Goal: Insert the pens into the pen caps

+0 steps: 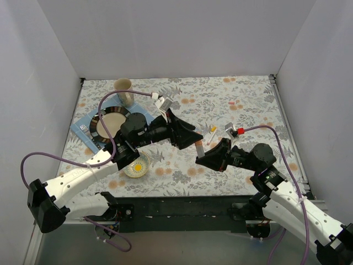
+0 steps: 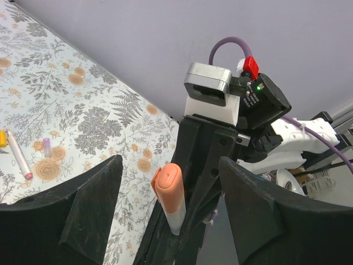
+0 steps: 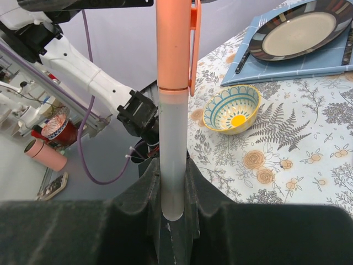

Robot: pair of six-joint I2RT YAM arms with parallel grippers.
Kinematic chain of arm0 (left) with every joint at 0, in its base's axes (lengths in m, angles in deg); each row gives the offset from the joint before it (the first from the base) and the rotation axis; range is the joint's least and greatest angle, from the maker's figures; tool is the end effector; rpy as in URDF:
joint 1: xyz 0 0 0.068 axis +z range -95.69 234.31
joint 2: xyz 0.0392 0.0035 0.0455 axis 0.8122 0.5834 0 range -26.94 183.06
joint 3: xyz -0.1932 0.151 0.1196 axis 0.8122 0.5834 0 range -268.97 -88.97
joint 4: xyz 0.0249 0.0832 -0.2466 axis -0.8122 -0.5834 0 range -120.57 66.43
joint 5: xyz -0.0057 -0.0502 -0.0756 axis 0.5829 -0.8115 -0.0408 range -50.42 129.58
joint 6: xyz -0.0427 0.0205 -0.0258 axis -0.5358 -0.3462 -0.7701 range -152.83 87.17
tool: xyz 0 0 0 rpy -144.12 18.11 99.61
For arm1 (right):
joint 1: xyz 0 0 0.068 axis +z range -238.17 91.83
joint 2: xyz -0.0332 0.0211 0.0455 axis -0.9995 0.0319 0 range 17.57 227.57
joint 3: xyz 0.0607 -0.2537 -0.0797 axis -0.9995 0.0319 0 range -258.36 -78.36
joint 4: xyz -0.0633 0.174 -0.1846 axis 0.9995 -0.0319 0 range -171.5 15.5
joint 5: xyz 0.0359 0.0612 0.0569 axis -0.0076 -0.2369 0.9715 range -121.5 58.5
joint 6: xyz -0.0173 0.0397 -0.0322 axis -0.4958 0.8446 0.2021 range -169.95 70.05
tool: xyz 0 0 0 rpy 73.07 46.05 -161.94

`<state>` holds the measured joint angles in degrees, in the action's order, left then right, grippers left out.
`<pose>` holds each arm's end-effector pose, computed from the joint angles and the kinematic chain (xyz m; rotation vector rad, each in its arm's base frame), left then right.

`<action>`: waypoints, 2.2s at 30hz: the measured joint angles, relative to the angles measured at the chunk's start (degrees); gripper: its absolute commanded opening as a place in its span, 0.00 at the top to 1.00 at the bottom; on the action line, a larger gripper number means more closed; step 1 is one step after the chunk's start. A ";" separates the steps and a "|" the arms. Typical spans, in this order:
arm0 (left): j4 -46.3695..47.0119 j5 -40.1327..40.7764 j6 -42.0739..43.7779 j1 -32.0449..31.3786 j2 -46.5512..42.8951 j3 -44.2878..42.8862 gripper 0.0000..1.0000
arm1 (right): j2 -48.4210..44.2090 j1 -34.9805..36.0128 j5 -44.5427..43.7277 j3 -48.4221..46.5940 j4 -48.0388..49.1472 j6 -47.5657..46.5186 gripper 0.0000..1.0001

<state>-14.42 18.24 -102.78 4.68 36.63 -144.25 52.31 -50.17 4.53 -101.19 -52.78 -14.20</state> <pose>0.1590 -0.2072 0.3756 0.0224 1.9215 -1.8348 0.1105 0.1129 0.2895 -0.6113 1.4943 1.4652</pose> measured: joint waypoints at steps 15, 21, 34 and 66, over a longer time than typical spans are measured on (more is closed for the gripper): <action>5.75 -9.55 -4.22 1.51 2.14 2.67 1.00 | 1.51 0.28 2.82 -0.07 2.58 1.73 0.99; 15.06 -10.64 -9.07 2.56 2.49 7.28 1.00 | 3.04 0.48 2.45 -2.62 -1.07 0.11 0.99; 43.15 -1.55 -16.13 1.64 3.30 18.84 1.00 | 9.66 1.81 2.01 -15.85 -16.15 -5.01 0.99; 8.17 0.52 -15.26 5.33 46.10 -0.48 1.00 | -16.87 -0.76 -29.77 -10.10 -44.37 -11.98 0.20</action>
<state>-6.24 18.76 -118.04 10.02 82.73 -144.73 35.44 -50.94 -25.24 -111.29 -97.15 -26.18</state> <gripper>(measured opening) 0.221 0.809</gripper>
